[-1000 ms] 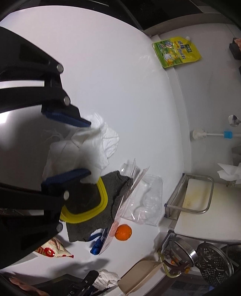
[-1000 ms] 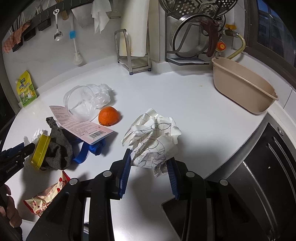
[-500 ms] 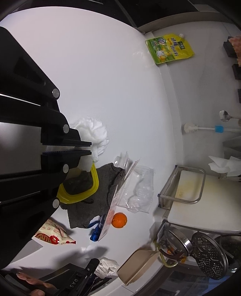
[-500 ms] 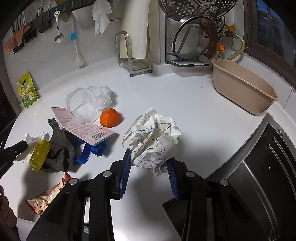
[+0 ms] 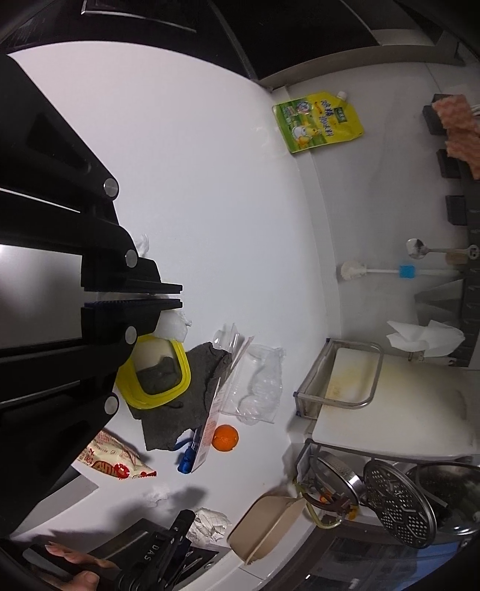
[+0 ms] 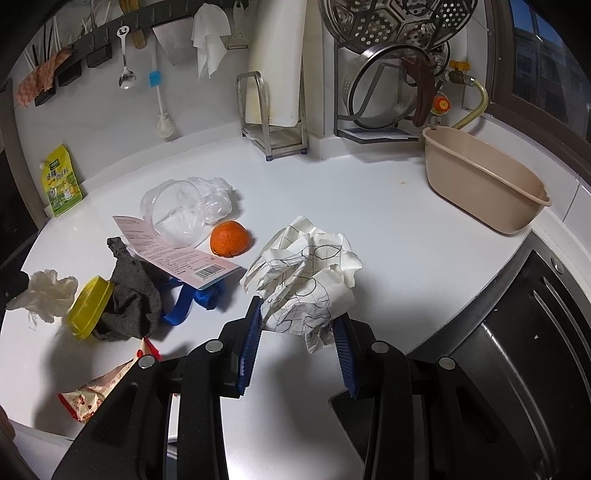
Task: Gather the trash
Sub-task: 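Carry both papers over the trash bin and open both tools to drop them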
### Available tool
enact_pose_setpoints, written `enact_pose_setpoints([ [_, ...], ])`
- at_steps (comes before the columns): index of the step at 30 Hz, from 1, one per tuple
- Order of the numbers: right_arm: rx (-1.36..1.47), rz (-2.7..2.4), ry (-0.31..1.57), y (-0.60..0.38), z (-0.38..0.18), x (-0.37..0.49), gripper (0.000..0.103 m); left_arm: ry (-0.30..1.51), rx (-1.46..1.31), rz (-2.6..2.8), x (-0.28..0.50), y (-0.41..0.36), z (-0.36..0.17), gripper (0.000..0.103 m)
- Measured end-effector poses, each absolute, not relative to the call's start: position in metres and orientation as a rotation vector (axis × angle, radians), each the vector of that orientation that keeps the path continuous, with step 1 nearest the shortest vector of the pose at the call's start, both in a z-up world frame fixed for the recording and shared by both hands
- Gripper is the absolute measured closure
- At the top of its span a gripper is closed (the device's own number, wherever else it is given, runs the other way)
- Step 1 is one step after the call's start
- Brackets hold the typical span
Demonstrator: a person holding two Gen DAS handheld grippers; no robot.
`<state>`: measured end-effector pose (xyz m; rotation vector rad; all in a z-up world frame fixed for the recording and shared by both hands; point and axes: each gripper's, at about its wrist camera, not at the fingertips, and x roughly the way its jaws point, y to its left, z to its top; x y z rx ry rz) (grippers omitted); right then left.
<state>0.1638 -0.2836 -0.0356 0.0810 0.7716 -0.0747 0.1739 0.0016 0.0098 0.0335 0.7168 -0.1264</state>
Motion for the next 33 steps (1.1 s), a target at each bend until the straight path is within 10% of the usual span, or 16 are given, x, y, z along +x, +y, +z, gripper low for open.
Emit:
enact_pose_setpoints([
  [33, 0.106, -0.025, 0.765, -0.195, -0.046, -0.057, 0.067, 0.653, 0.066, -0.3, -0.014, -0.019, 0.005, 0.099],
])
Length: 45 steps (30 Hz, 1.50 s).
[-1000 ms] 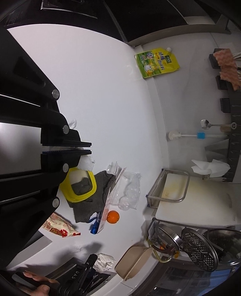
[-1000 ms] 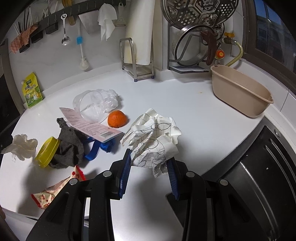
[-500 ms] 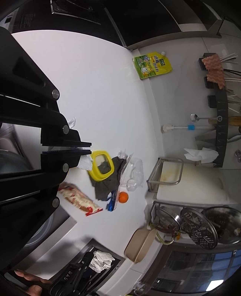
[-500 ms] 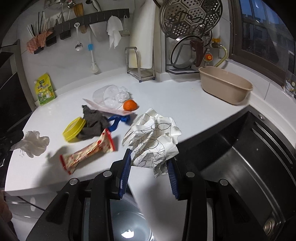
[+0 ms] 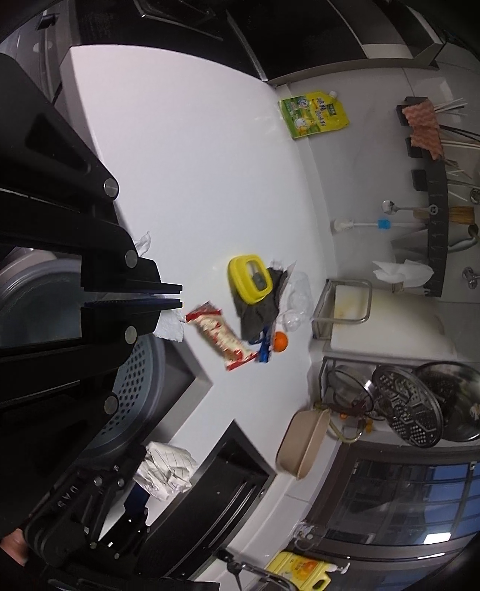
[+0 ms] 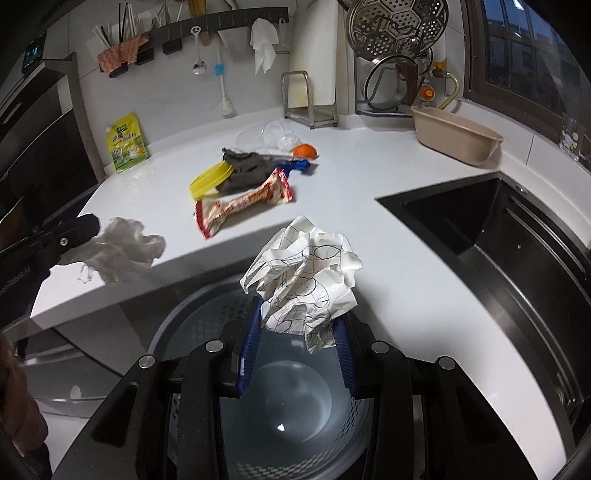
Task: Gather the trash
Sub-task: 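Carry both papers over the trash bin and open both tools to drop them, then move the right tool to the red-and-white snack wrapper and grasp it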
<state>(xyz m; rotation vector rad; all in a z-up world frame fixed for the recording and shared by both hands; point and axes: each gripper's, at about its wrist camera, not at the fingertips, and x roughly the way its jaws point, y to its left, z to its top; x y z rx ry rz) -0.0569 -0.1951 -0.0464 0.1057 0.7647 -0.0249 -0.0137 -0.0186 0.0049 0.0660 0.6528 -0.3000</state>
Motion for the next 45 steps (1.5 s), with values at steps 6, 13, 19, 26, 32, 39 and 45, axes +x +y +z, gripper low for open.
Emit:
enact_pose_setpoints([
  [6, 0.107, -0.062, 0.782, -0.192, -0.066, -0.077, 0.067, 0.683, 0.076, -0.309, -0.029, -0.03, -0.021, 0.099],
  [13, 0.147, -0.055, 0.836, -0.198, -0.093, -0.086, 0.067, 0.728, 0.102, -0.302, -0.033, -0.036, -0.048, 0.099],
  [19, 0.158, -0.047, 0.855, -0.2, -0.101, -0.085, 0.067, 0.744, 0.106, -0.302, -0.034, -0.039, -0.055, 0.099],
  [26, 0.159, -0.042, 0.852, -0.2, -0.102, -0.084, 0.051, 0.757, 0.121, -0.291, -0.033, -0.039, -0.058, 0.098],
  [32, 0.173, -0.061, 0.835, -0.207, -0.098, -0.087, 0.042, 0.779, 0.091, -0.28, -0.029, -0.031, -0.062, 0.067],
  [39, 0.196, -0.062, 0.822, -0.21, -0.097, -0.084, 0.04, 0.734, 0.083, -0.259, -0.028, -0.025, -0.056, 0.036],
  [45, 0.193, -0.052, 0.815, -0.206, -0.094, -0.082, 0.039, 0.72, 0.073, -0.251, -0.027, -0.021, -0.051, 0.031],
])
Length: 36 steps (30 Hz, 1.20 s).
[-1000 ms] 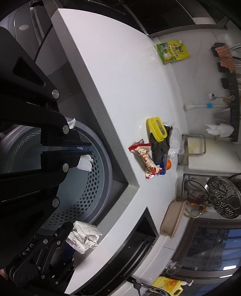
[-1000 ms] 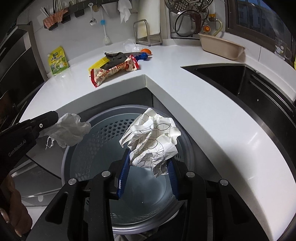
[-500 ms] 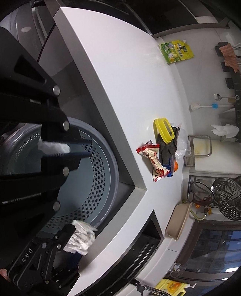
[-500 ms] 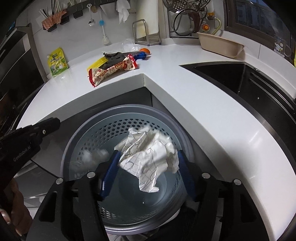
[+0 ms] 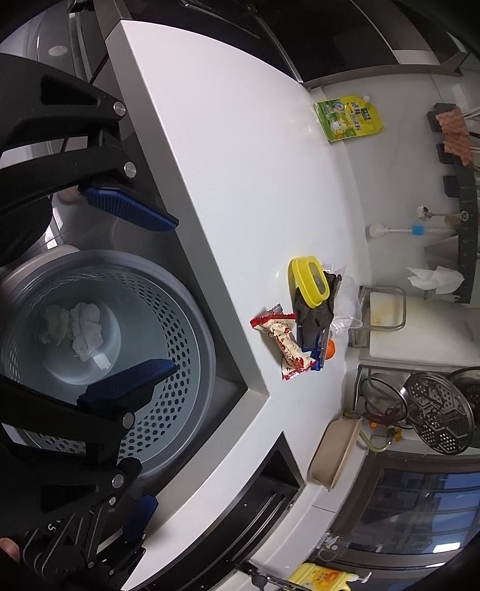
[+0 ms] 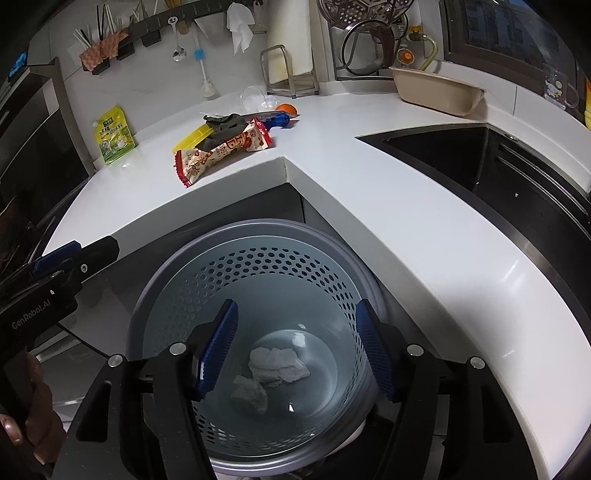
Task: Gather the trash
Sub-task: 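Move the right tool to the red-and-white snack wrapper and grasp it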
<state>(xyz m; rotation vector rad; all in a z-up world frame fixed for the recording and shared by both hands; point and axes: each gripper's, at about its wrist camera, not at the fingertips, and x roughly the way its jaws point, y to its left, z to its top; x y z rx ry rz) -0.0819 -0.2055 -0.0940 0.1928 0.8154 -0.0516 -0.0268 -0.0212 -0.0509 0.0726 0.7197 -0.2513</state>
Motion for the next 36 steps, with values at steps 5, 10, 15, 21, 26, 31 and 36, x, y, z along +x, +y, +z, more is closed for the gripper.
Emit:
enact_pose_setpoints([
  [5, 0.187, -0.052, 0.815, -0.204, -0.094, -0.081, 0.039, 0.717, 0.068, -0.257, -0.027, -0.02, -0.048, 0.029],
  [10, 0.193, -0.055, 0.806, -0.206, -0.093, -0.08, 0.037, 0.697, 0.069, -0.256, -0.028, -0.021, -0.044, 0.02],
  [15, 0.193, -0.058, 0.797, -0.207, -0.091, -0.078, 0.037, 0.681, 0.068, -0.254, -0.027, -0.02, -0.038, 0.016],
  [21, 0.175, -0.068, 0.787, -0.206, -0.087, -0.07, 0.036, 0.643, 0.067, -0.248, -0.024, -0.017, -0.029, 0.012],
  [26, 0.168, -0.094, 0.778, -0.211, -0.078, -0.068, 0.035, 0.651, 0.057, -0.254, -0.017, -0.012, -0.022, 0.012],
  [31, 0.201, -0.086, 0.756, -0.214, -0.07, -0.067, 0.034, 0.633, 0.049, -0.247, -0.015, -0.007, -0.014, 0.012],
  [36, 0.199, -0.066, 0.731, -0.209, -0.062, -0.059, 0.034, 0.6, 0.043, -0.221, -0.008, 0.001, -0.004, 0.011],
])
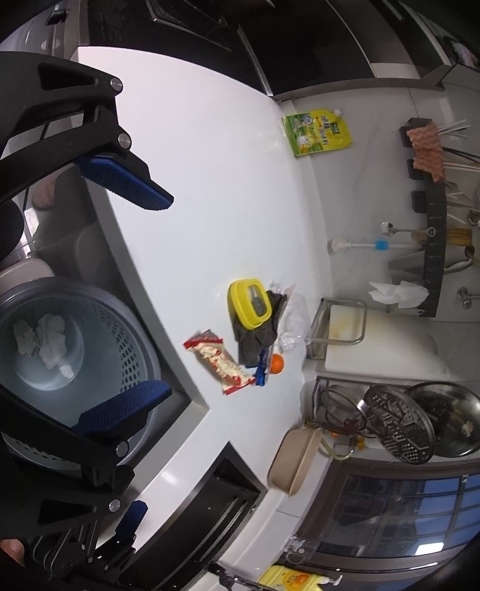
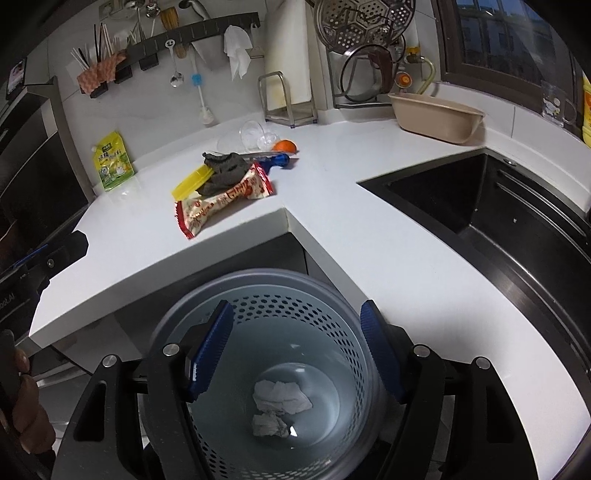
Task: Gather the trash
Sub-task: 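Move the right tool to the red-and-white snack wrapper and grasp it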
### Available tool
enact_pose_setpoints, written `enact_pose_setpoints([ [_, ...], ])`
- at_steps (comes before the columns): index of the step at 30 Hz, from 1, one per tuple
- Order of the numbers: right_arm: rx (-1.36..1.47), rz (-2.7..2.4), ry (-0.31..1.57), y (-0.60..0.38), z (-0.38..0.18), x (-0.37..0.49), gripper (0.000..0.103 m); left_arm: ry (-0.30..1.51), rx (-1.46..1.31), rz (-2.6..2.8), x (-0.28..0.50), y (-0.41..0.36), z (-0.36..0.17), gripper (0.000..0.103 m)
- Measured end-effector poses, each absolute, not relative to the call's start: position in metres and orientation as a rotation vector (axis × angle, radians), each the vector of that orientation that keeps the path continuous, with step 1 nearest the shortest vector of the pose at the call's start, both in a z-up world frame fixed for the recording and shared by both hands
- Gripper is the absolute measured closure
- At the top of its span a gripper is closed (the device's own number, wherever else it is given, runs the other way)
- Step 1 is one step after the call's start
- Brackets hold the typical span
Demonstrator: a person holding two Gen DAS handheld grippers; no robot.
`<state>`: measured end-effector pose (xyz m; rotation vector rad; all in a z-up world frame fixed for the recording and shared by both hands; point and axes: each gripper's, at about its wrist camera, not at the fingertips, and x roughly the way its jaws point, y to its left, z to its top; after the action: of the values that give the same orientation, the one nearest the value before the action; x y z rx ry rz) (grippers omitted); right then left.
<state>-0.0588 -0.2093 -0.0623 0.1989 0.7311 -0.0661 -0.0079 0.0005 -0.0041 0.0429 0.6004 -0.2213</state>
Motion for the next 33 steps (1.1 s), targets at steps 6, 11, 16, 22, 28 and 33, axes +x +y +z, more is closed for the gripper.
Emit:
enact_pose_setpoints([
  [6, 0.198, -0.036, 0.719, -0.2, -0.055, -0.034, 0.034, 0.59, 0.025, -0.179, 0.015, 0.015, 0.003, 0.011],
  [11, 0.156, -0.048, 0.734, -0.187, -0.051, -0.001, 0.034, 0.592, 0.032, -0.142, 0.035, 0.025, 0.004, 0.011],
  [16, 0.154, -0.051, 0.748, -0.178, -0.047, 0.032, 0.034, 0.595, 0.024, -0.123, 0.051, 0.034, 0.002, 0.011],
  [22, 0.153, -0.083, 0.773, -0.172, -0.046, 0.067, 0.034, 0.607, 0.02, -0.113, 0.062, 0.04, -0.003, 0.011],
  [28, 0.228, -0.092, 0.815, -0.169, -0.053, 0.095, 0.034, 0.615, 0.013, -0.11, 0.066, 0.045, -0.007, 0.011],
  [33, 0.234, -0.118, 0.838, -0.16, -0.057, 0.109, 0.034, 0.614, 0.008, -0.109, 0.068, 0.05, -0.008, 0.011],
])
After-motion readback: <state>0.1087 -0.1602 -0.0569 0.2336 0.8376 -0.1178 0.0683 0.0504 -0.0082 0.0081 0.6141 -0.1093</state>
